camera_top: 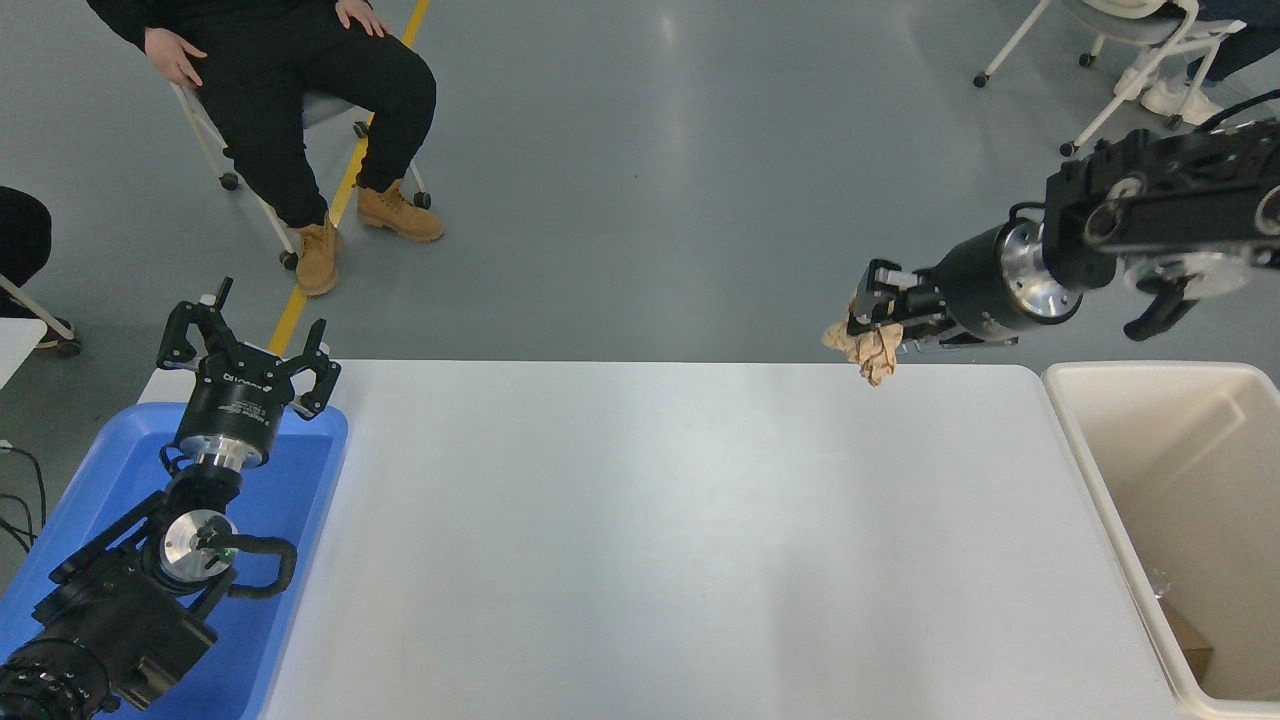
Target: Pick up paper ball place in dustbin
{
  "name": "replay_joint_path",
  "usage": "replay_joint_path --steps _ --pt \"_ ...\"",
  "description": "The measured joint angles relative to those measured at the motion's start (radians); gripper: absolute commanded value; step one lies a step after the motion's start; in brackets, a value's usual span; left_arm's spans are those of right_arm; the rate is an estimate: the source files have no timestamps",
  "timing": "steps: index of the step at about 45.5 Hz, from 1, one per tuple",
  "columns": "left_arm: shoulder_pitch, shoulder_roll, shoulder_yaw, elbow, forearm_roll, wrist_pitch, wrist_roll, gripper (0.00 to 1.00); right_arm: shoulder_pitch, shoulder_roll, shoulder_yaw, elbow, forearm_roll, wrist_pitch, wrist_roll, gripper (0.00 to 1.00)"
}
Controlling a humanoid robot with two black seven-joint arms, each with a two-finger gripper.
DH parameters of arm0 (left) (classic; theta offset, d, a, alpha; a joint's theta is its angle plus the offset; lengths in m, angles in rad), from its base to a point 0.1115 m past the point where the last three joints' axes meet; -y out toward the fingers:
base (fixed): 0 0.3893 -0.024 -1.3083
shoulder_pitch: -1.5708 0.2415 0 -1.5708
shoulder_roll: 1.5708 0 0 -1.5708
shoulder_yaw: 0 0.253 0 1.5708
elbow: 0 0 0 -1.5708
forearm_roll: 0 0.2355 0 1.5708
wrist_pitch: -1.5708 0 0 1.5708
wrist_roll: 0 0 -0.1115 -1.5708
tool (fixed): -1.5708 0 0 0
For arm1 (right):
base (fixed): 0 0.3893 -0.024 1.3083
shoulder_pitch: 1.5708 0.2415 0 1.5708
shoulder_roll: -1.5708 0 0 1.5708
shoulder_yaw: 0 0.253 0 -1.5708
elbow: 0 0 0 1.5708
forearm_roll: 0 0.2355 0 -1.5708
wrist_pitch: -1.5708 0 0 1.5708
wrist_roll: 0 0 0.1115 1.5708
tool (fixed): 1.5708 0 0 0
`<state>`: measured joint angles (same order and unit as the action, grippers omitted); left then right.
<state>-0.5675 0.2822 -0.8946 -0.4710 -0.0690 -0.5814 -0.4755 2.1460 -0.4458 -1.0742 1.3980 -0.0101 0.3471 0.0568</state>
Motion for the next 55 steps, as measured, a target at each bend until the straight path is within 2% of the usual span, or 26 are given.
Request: replay_joint_path --steps 19,33,55 --pt "0.0 0.0 0.0 0.0 0.0 0.0 0.0 0.99 0.076 -0.042 -0.037 -0.028 0.001 0.021 0.0 0.0" --pt "0.0 0.0 0.0 0.0 0.0 0.0 0.0 0.99 -0.094 -0.111 -0.049 -0.254 0.021 -0.075 -0.004 0.0" --pt "0.0 0.0 0.0 0.0 0.0 0.0 0.0 0.99 -0.552 -0.186 -0.053 -0.697 0.242 -0.227 -0.038 0.0"
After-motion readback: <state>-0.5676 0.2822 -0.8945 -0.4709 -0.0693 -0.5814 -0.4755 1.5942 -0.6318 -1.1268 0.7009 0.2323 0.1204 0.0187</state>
